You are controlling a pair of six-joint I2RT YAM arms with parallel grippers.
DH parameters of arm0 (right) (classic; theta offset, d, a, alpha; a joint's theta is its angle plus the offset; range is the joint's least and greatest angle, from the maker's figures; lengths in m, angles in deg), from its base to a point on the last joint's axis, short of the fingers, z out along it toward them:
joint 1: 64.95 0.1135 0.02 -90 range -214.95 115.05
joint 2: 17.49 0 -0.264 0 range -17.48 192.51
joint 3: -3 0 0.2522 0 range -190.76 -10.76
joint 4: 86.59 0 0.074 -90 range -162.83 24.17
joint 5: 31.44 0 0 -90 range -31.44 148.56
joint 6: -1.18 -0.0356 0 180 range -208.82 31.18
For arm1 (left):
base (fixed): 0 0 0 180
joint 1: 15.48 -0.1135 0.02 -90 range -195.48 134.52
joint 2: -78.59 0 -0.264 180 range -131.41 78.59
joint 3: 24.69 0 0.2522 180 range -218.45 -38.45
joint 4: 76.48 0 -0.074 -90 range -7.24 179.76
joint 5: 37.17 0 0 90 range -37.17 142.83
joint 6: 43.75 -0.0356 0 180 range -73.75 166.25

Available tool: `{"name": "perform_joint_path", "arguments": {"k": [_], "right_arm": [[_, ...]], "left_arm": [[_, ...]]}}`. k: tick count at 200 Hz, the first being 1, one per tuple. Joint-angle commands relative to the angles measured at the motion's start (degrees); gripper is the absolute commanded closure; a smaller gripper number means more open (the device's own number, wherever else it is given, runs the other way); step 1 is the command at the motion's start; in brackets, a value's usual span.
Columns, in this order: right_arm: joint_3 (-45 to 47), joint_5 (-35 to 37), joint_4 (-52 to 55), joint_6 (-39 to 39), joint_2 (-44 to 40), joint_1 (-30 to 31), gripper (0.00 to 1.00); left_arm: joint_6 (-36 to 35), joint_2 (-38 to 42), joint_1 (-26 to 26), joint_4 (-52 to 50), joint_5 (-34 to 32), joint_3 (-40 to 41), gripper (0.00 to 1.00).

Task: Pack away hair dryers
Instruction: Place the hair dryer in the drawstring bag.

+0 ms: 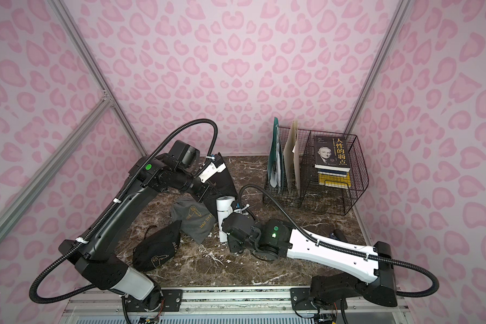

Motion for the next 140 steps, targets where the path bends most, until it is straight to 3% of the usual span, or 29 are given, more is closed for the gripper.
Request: {"name": "perform_joint_path", "arguments": {"k": [1,75,140], "right_arm": [[-1.36,2.62,-0.54,-0.13,1.16,0.2,1.0],[-8.61,1.28,2.87,1.45,11.71,2.78,1.0],[-1.95,-2.43,-6.86,-0.3,7.78,1.2,1.0]], "left_arm": [[1.29,0.59,0.08,2.6,2.85,1.33,0.98],[2.67,-0.14,0.08,3.3,5.4,0.79,0.98],[2.98,3.61,0.43,5.35,7.56,6.64,0.99]]}}
